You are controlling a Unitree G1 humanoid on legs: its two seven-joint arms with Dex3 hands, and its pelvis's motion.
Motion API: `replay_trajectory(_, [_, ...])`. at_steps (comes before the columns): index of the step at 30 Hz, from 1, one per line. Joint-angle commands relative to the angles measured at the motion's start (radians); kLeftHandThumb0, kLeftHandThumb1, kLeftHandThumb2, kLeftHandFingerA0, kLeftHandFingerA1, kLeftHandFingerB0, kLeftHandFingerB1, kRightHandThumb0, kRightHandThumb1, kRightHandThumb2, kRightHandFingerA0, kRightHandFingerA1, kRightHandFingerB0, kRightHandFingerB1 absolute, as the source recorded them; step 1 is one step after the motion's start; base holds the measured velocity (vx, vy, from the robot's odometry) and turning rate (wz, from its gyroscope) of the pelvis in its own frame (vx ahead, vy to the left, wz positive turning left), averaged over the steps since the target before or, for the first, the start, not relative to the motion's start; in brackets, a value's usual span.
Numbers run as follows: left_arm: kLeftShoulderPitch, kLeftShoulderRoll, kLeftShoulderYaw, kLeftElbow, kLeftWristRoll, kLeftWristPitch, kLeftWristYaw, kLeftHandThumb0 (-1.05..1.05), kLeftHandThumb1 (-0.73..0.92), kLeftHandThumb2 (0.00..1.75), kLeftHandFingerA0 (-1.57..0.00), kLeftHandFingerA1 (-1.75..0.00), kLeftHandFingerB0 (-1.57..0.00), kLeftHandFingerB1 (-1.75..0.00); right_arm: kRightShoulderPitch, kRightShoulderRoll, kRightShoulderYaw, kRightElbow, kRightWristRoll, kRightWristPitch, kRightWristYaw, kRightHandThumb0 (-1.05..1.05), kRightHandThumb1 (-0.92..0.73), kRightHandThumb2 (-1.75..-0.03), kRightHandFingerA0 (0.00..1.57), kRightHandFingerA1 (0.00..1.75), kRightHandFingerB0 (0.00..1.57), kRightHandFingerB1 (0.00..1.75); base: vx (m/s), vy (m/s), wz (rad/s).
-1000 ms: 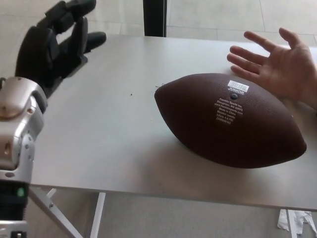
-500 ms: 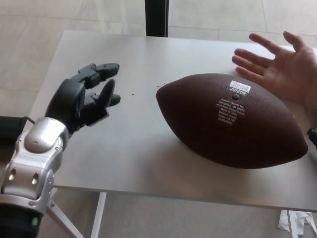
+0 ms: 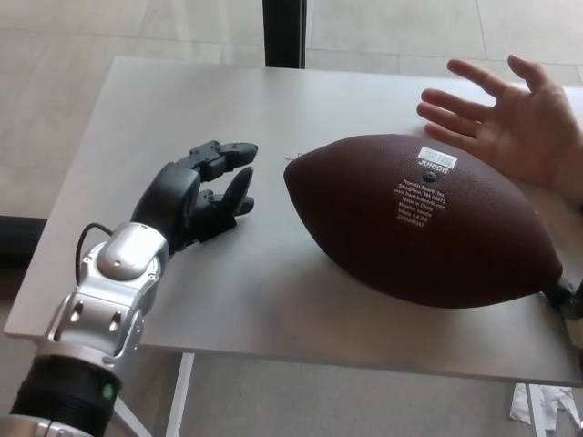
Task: The robot uses both its hands to grab the left and right ends of a football kept in the middle of the desk infront of it, lifts it up and places it in the palm of a person
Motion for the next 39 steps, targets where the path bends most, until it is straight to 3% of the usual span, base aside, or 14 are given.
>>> replay_trajectory(1, [-0.036, 0.002, 0.017, 0.050, 0.036, -0.061, 0.017, -0.81, 0.82, 1.16, -0.39, -0.60, -0.20, -0.50, 0.024, -0.003, 0.031, -0.030, -0.040, -0.028, -0.012, -0.86, -0.92, -0.69, 0.57, 0.38, 0.38, 0.32, 0.00, 0.000, 0.00])
replay_trajectory(6, [-0.066, -0.009, 0.044, 0.107, 0.032, -0.084, 0.031, -0.89, 0.92, 0.82, -0.43, -0.52, -0.24, -0.42, 0.024, -0.011, 0.043, -0.044, -0.043, -0.021, -0.014, -0.86, -0.92, -0.69, 0.55, 0.39, 0.40, 0.32, 0.00, 0.000, 0.00])
replay_trajectory(7, [-0.070, -0.014, 0.053, 0.115, 0.026, -0.081, 0.033, -0.87, 0.83, 1.19, -0.43, -0.60, -0.21, -0.50, 0.024, -0.011, 0.045, -0.046, -0.047, -0.018, -0.018, -0.86, -0.92, -0.69, 0.55, 0.39, 0.41, 0.32, 0.00, 0.000, 0.00])
replay_trajectory(13, [-0.055, -0.024, 0.068, 0.127, 0.040, -0.101, 0.038, -0.84, 0.83, 1.20, -0.44, -0.62, -0.21, -0.50, 0.028, -0.023, 0.058, -0.044, -0.067, -0.028, -0.012, -0.87, -0.92, -0.69, 0.56, 0.39, 0.40, 0.32, 0.00, 0.000, 0.00])
replay_trajectory(14, [-0.043, -0.028, 0.073, 0.126, 0.033, -0.099, 0.034, -0.87, 0.92, 0.86, -0.45, -0.56, -0.24, -0.39, 0.024, -0.020, 0.058, -0.047, -0.070, -0.026, -0.019, -0.90, -0.76, -1.12, 0.50, 0.53, 0.35, 0.47, 0.00, 0.000, 0.00])
replay_trajectory(16, [-0.038, -0.040, 0.088, 0.154, 0.026, -0.099, 0.050, -0.94, 0.85, 1.21, -0.42, -0.62, -0.20, -0.50, 0.016, -0.016, 0.056, -0.052, -0.068, -0.023, -0.024, -0.92, -0.74, -1.11, 0.51, 0.53, 0.36, 0.46, 0.00, 0.000, 0.00])
replay_trajectory(18, [-0.035, -0.061, 0.116, 0.159, -0.001, -0.075, 0.056, -0.94, 0.84, 1.21, -0.42, -0.62, -0.19, -0.48, 0.010, -0.014, 0.056, -0.054, -0.072, -0.020, -0.030, -0.88, -0.89, -0.68, 0.59, 0.40, 0.43, 0.33, 0.00, 0.000, 0.00])
replay_trajectory(23, [-0.059, -0.105, 0.138, 0.182, -0.004, -0.038, 0.055, -0.94, 0.92, 0.86, -0.45, -0.56, -0.22, -0.40, 0.004, -0.011, 0.049, -0.052, -0.066, -0.027, -0.025, -0.87, -0.89, -0.68, 0.62, 0.43, 0.44, 0.33, 0.00, 0.000, 0.00])
replay_trajectory(26, [-0.092, -0.136, 0.143, 0.197, -0.015, -0.025, 0.041, -0.87, 0.82, 1.20, -0.39, -0.60, -0.17, -0.47, -0.001, -0.011, 0.054, -0.051, -0.088, -0.029, -0.041, -0.87, -0.89, -0.67, 0.61, 0.43, 0.44, 0.33, 0.00, 0.000, 0.00])
replay_trajectory(28, [-0.116, -0.163, 0.129, 0.218, -0.005, -0.038, 0.047, -0.93, 0.92, 0.86, -0.45, -0.54, -0.22, -0.35, -0.002, -0.018, 0.056, -0.048, -0.092, -0.025, -0.036, -0.88, -0.75, -1.11, 0.51, 0.55, 0.35, 0.47, 0.00, 0.000, 0.00])
replay_trajectory(29, [-0.126, -0.173, 0.121, 0.227, 0.005, -0.043, 0.055, -0.94, 0.92, 0.84, -0.43, -0.57, -0.23, -0.39, -0.003, -0.015, 0.052, -0.044, -0.087, -0.031, -0.035, -0.87, -0.90, -0.68, 0.58, 0.42, 0.41, 0.33, 0.00, 0.000, 0.00])
replay_trajectory(31, [-0.148, -0.189, 0.109, 0.261, 0.017, -0.058, 0.058, -0.93, 0.82, 1.24, -0.46, -0.66, -0.19, -0.48, -0.005, -0.011, 0.051, -0.035, -0.090, -0.038, -0.040, -0.90, -0.75, -1.11, 0.51, 0.54, 0.35, 0.46, 0.00, 0.000, 0.00])
replay_trajectory(35, [-0.182, -0.199, 0.080, 0.310, 0.043, -0.082, 0.062, -0.98, 0.92, 0.86, -0.47, -0.60, -0.25, -0.42, -0.003, -0.010, 0.058, -0.036, -0.095, -0.041, -0.034, -0.85, -0.90, -0.68, 0.58, 0.43, 0.38, 0.32, 0.00, 0.000, 0.00])
replay_trajectory(39, [-0.221, -0.212, 0.049, 0.335, 0.062, -0.089, 0.066, -0.94, 0.85, 1.24, -0.46, -0.65, -0.23, -0.51, -0.005, -0.012, 0.062, -0.031, -0.096, -0.034, -0.029, -0.81, -0.74, -1.10, 0.50, 0.56, 0.33, 0.48, 0.00, 0.000, 0.00])
